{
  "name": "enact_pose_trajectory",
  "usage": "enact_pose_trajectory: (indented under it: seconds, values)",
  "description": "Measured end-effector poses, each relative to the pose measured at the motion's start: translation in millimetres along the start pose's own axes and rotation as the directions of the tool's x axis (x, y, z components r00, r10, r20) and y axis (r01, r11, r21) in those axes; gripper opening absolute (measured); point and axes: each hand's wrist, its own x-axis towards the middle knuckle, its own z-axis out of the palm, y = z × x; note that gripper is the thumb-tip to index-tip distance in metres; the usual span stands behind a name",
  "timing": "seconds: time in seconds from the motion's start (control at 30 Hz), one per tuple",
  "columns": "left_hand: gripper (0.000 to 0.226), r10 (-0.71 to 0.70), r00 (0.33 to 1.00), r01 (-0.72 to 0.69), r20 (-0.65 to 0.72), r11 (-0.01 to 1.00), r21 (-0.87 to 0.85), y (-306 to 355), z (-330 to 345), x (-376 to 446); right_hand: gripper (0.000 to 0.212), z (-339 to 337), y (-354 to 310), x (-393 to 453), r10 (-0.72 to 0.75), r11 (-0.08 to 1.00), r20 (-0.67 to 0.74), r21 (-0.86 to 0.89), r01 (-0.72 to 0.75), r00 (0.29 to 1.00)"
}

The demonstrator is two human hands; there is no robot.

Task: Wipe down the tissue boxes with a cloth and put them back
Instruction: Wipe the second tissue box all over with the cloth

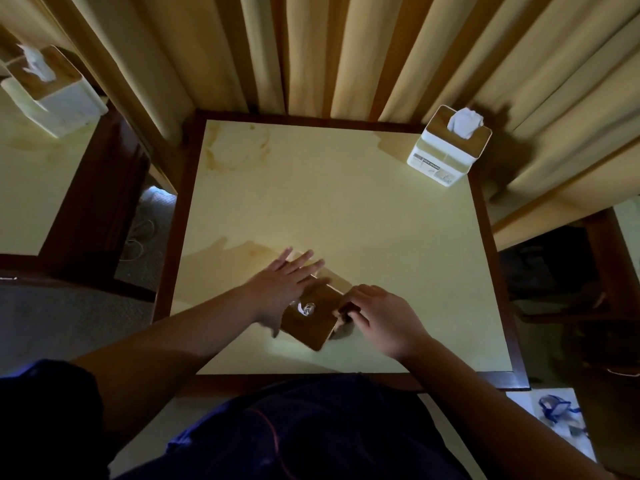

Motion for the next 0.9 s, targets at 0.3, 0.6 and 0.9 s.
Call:
enact_pose_trajectory:
  seconds: [0.3,0.6,0.9]
  values:
    - [0.134,-0.47,0.874,0.445,0.122,0.676,-0.588,7,-13,-1,0.016,8,-19,23,-0.005,1.0,-0.015,0.005,0.006,1.0]
    - [0.073,-0.783,0.621,0.447,-0.039,0.395,-0.802,66,26,-4,0.012,24,-27,18,0.014,0.997,-0.156,-0.073,-0.026,0.988]
    - [0.07,-0.769,0.572,0.418,-0.286,0.573,-0.705,60,46,17,0.019,26,-20,-1,-0.056,0.978,-0.146,-0.207,0.025,0.988]
